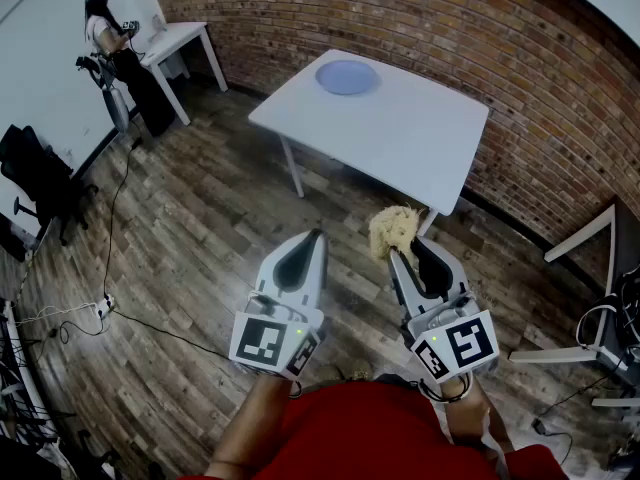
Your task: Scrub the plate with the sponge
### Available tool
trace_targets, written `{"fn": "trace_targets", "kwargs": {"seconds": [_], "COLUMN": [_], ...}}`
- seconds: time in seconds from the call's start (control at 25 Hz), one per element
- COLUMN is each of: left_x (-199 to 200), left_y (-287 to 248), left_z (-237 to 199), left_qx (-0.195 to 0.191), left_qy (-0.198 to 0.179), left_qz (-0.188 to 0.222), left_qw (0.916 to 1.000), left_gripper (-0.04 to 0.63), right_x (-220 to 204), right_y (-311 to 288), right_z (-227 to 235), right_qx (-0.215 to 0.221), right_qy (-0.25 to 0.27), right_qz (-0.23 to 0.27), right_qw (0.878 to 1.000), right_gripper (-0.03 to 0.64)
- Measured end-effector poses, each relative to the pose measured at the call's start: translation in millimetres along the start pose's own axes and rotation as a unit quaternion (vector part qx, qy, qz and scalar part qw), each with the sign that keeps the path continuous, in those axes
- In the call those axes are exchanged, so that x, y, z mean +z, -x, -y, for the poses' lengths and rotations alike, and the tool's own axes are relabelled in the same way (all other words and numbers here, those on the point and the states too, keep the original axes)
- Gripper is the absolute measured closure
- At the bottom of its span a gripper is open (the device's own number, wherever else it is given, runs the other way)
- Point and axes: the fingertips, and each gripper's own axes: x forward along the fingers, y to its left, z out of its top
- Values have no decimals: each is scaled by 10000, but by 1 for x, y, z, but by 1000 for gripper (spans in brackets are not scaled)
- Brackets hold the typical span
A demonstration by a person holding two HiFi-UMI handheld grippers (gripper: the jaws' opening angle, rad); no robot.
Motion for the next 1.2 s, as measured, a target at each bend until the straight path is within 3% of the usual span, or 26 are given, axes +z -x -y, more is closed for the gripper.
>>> {"fn": "trace_targets", "kwargs": {"seconds": [0.84,1.2], "left_x": [-4,-5], "left_y": [-44,-77], "left_z": [-3,-42], "left_qx": [276,316], "left_qy": [-134,-154], "left_qz": [18,54], "left_qw": [9995,9994], "left_gripper": [583,583], "right_x": [-5,-6], "right_y": [-11,-59], "right_z": [60,81], "right_qx": [131,92], "right_qy": [-79,59], "right_qz": [32,-16], "right_qw": [9999,9999], "right_gripper": [497,497]}}
